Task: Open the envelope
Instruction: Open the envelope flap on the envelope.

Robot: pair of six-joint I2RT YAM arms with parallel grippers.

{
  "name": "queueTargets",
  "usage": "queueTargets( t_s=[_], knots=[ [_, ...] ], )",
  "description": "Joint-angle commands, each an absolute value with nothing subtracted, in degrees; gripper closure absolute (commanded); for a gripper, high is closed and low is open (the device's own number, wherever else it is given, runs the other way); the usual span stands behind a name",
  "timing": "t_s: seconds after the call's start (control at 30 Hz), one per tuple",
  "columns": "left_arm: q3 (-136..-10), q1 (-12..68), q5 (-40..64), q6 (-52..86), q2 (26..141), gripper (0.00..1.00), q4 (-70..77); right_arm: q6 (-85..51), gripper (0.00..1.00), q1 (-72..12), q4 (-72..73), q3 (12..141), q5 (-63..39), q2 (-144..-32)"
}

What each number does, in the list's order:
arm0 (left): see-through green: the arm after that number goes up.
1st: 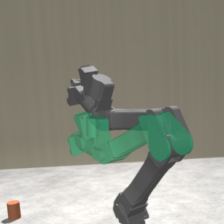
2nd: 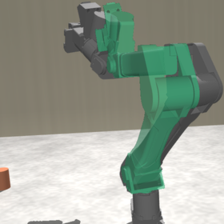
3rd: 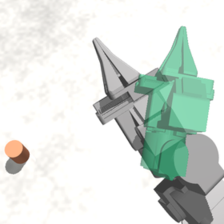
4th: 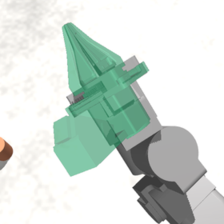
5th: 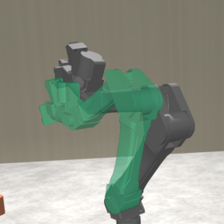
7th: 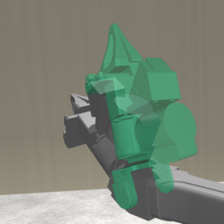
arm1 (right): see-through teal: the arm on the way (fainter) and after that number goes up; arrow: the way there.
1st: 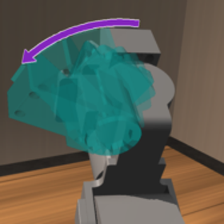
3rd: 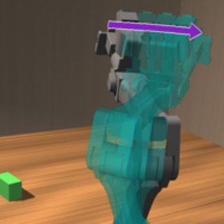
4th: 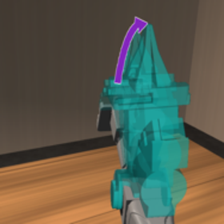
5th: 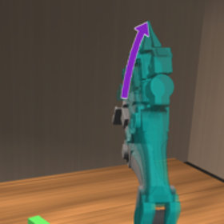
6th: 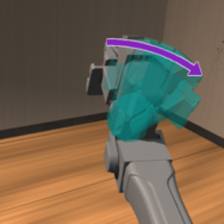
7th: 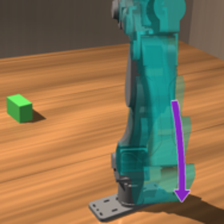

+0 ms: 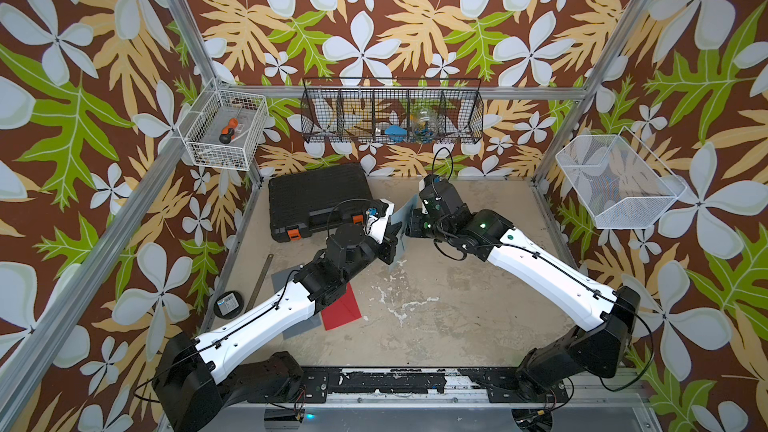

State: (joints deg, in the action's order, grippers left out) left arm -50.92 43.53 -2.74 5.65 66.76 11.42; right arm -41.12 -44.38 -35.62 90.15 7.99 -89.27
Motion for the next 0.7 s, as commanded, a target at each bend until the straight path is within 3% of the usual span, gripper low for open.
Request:
queueTargets(
  t_s=[0.0,0.43,0.67],
  knots=[
    [-51.24,43.59,-3.16,4.79,66.53,1.00,11.45,-39.92,1.00,-44.32,-35.76,90.83,10.93,-89.65],
    [-51.39,43.59,-2.51,4.70,66.58,1.00,11.57,-39.55,1.00,-44.30,-35.46,90.94,10.75,-89.65],
    [-51.09,43.59,-0.63,4.57,66.53,1.00,11.73,-39.46,0.90,-44.30,-33.05,88.78,9.76,-88.49]
  ],
)
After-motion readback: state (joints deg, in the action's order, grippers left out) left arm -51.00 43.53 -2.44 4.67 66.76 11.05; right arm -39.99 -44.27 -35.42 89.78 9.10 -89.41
